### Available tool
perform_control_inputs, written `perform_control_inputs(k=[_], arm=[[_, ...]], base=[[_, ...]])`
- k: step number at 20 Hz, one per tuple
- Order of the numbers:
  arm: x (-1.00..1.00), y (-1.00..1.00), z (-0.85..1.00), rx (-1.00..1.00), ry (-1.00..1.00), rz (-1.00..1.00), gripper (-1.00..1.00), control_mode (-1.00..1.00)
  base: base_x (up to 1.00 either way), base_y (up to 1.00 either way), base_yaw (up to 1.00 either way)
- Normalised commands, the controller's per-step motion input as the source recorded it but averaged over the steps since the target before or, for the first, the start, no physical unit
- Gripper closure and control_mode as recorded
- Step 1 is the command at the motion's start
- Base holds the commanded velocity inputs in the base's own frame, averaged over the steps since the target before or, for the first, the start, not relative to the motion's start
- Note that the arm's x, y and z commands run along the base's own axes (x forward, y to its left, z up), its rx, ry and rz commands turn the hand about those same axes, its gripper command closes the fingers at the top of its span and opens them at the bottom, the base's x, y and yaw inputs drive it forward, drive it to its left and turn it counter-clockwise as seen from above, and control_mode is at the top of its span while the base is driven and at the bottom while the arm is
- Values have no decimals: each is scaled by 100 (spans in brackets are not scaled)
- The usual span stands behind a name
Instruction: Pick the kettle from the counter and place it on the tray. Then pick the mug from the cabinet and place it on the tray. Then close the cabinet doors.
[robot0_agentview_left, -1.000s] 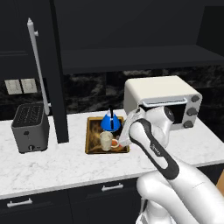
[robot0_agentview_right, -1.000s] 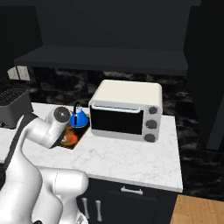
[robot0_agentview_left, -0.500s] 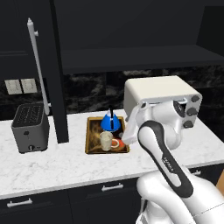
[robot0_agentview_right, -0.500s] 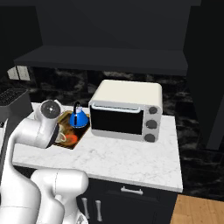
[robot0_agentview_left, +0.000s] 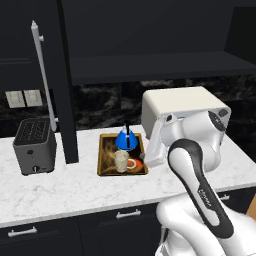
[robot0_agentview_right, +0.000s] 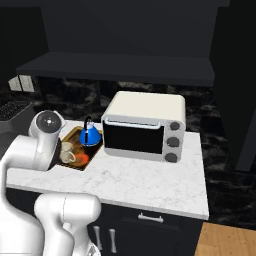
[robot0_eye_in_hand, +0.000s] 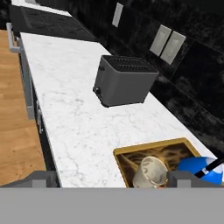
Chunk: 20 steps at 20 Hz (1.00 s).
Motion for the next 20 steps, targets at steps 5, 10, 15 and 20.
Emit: perform_control_inputs(k=[5, 10, 15, 20], arm=[[-46, 2, 26, 0, -2, 7, -100, -100], [-41, 17, 19, -5, 0, 8, -100, -100], [-32, 18, 13, -8, 0, 9, -100, -100], [-25, 14, 13, -10, 0, 10, -100, -100]], base=[[0, 0, 0], [0, 0, 0], [0, 0, 0], [0, 0, 0]])
